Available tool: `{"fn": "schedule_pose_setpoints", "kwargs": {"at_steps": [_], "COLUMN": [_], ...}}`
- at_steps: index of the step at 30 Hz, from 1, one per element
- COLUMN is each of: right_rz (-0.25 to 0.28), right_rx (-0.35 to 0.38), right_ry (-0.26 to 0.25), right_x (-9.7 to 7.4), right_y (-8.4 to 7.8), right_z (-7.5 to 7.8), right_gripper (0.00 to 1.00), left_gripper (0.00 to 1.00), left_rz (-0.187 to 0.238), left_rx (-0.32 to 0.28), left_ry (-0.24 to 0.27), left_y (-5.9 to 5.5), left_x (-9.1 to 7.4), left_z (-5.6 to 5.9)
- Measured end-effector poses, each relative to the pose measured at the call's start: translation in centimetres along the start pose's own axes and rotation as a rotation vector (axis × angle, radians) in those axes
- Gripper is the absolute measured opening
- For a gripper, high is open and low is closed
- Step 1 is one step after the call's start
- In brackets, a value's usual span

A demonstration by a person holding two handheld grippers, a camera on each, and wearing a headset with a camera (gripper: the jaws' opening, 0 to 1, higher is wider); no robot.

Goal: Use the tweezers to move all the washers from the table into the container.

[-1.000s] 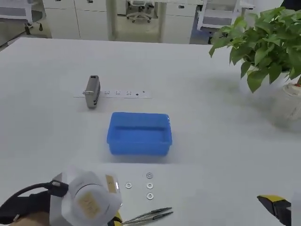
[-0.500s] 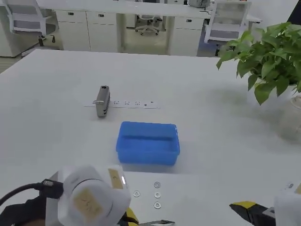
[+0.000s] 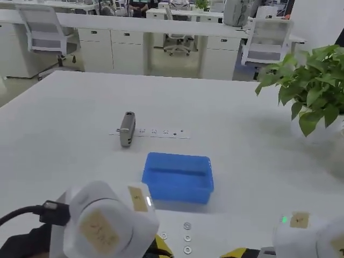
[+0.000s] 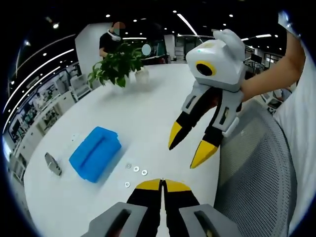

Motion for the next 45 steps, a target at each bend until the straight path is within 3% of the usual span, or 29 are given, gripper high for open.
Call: {"fn": "schedule_pose_setpoints", "kwargs": {"at_steps": [1,5,8,12,19,26,38,40,44,45], "right_rz": [0.003,0.015,0.025,0.033,0.073,0.081,0.084,0.1,0.11,0.119], "right_rx": [-0.013,-0.091,-0.199,-0.289,-0.328,-0.375,-0.419,-0.415,-0.36,-0.346], "right_ry": [0.035,0.096,0.156,0.196,0.24,0.237,0.248,0.223,0.197,0.183], "right_x": [0.2,0.6,0.5,0.2,-0.5,-0.6,-0.6,-0.4,-0.1,0.0], "right_y": [0.5,2.0,3.1,3.7,4.5,4.9,5.5,5.8,6.2,6.3], "right_z": [-0.3,-1.0,-1.9,-2.7,-4.0,-4.8,-6.3,-6.2,-6.2,-6.1], "right_gripper": [0.28,0.26,0.26,0.23,0.17,0.1,0.03,0.02,0.01,0.01], "left_gripper": [0.0,0.0,0.0,0.0,0.0,0.0,0.0,0.0,0.0,0.01], "left_rz": [-0.002,-0.029,-0.05,-0.083,-0.093,-0.08,0.01,0.041,0.159,0.209], "left_rx": [0.009,0.049,0.076,0.129,0.149,0.14,0.136,0.145,0.105,0.109], "left_ry": [-0.005,-0.04,-0.075,-0.079,-0.102,-0.111,-0.072,-0.044,0.045,0.108], "left_y": [0.2,1.2,2.0,3.2,4.3,4.6,3.5,3.3,2.4,2.2], "left_x": [-0.3,-1.6,-2.5,-3.6,-4.3,-4.7,-5.6,-5.7,-6.1,-6.4], "left_z": [0.1,0.6,1.2,2.3,4.3,5.4,6.5,6.4,6.1,6.0]}}
Point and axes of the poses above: the centre of the closed fingertips' face, and the gripper's own axes: x roughly forward along the fingers, z roughly to its right, y roughly out of its top, the point moved 10 cm from there along -x, roughly backward along the fingers, and after that the axes turned 14 degrees about -y, right-handed, at the moved point
